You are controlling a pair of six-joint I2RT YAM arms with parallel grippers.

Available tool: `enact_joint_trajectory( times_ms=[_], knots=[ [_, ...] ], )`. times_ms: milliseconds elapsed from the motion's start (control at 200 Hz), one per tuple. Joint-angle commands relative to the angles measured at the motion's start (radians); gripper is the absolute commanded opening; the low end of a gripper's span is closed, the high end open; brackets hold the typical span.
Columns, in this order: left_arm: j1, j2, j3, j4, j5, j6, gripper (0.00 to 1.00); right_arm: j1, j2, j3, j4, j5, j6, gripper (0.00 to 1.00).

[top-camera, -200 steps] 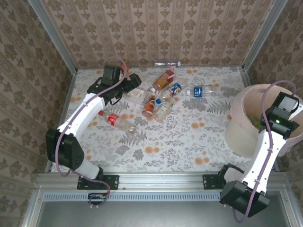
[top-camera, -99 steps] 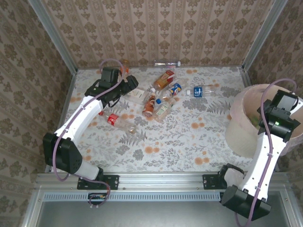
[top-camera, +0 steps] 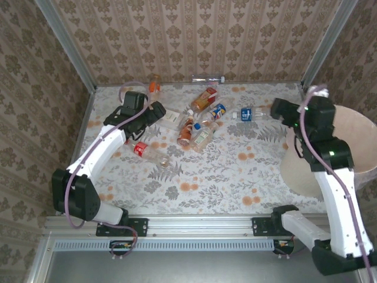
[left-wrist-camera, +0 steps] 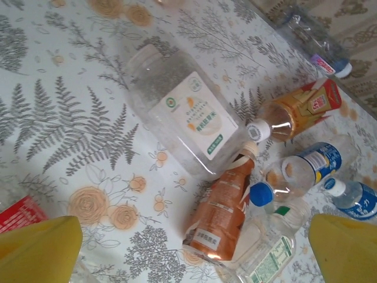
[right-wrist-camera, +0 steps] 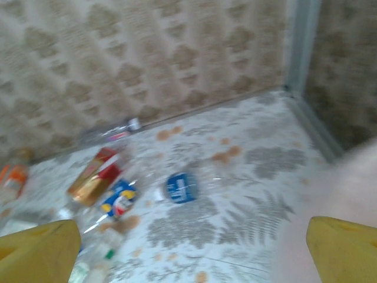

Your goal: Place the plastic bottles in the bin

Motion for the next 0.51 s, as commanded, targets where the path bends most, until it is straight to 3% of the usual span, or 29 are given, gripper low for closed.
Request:
enact_joint_trajectory(
  times_ms=[0,160,385,500],
  knots=[
    [0.014,-0.051,-0.031,0.004,-0.053,-0.038,1.00,0.143,0.147,0.035,0.096,0.053,-0.019,1.00],
    [0.027,-0.080,-0.063,-0.003,-0.076,-0.040,1.00,0.218,0.362,0.072,0.167,0.019,-0.089,1.00],
    [0.028,-0.149,-0.135,0.037,-0.105,0.033,1.00,0.186,0.577,0.125,0.158,-0.025,-0.379,1.00],
    [0.028,-0.199,-0.188,0.084,-0.132,0.051,1.00,0.140,0.628,0.127,0.147,-0.121,-0.505,1.00]
  ],
)
